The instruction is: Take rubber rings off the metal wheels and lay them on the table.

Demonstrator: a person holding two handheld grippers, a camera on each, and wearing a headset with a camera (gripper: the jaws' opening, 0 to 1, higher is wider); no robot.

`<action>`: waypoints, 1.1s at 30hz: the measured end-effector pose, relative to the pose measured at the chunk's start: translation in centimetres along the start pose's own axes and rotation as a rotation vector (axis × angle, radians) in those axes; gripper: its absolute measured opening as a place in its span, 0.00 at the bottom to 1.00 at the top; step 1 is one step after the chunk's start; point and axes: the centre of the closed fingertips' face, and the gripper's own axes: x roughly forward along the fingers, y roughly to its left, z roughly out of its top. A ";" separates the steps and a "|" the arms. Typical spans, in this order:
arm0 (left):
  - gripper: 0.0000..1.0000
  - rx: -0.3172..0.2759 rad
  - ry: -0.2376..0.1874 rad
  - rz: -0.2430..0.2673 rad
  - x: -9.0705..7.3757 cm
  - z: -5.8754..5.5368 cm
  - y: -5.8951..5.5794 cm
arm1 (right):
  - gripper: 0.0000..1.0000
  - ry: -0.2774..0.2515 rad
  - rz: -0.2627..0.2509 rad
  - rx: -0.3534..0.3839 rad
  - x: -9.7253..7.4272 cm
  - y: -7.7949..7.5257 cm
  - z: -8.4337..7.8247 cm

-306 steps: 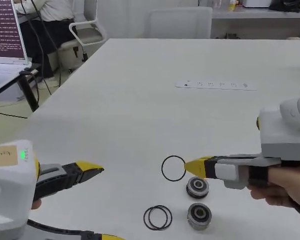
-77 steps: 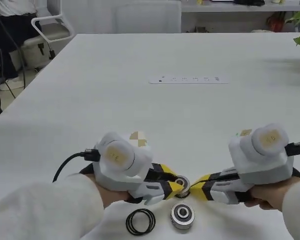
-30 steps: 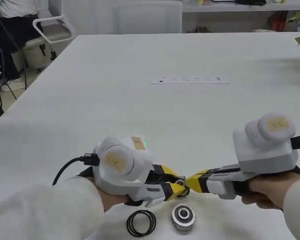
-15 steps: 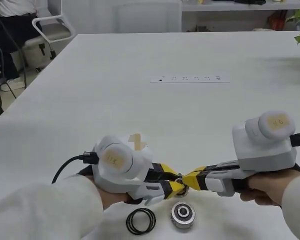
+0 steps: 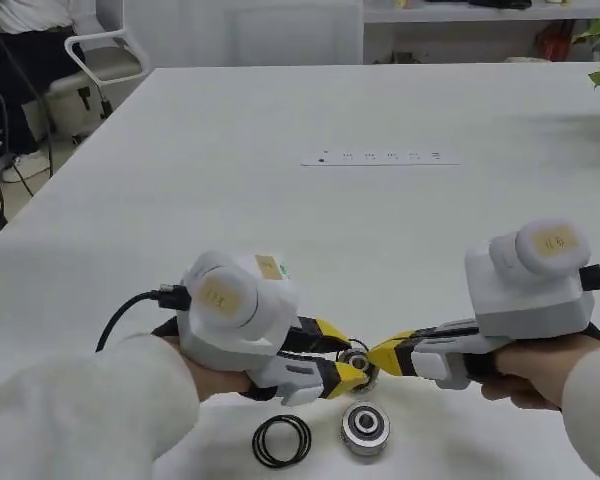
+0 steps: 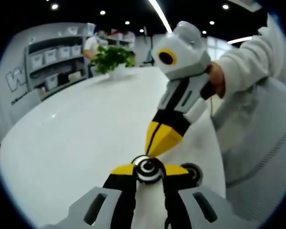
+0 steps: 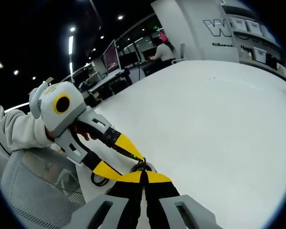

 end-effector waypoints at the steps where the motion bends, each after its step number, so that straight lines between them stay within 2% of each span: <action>1: 0.25 0.003 0.002 0.001 -0.2 0.1 0.1 | 0.00 -0.002 -0.001 0.000 0.0 0.0 0.1; 4: 0.32 0.002 0.000 0.000 -0.9 0.6 0.1 | 0.00 -0.008 0.002 0.002 -0.1 0.2 0.3; 9: 0.37 0.038 -0.001 0.014 -2.0 1.5 0.4 | 0.00 -0.020 0.013 0.002 -0.1 0.5 0.6; 11: 0.41 0.030 -0.004 0.008 -2.6 2.0 0.4 | 0.00 -0.028 0.017 0.001 -0.2 0.6 0.9; 13: 0.47 0.019 -0.013 0.001 -3.3 2.6 0.2 | 0.00 -0.037 0.028 0.004 -0.2 1.0 1.2; 16: 0.52 0.053 -0.005 0.001 -4.6 3.3 0.0 | 0.00 -0.047 0.039 0.002 -0.1 1.3 1.4; 22: 0.56 0.079 -0.012 0.018 -7.3 4.4 -0.1 | 0.00 -0.071 0.066 0.001 -0.2 1.9 2.3; 33: 0.66 0.091 -0.022 0.129 -13.6 4.5 -0.2 | 0.00 -0.086 0.139 0.011 -0.1 4.1 2.9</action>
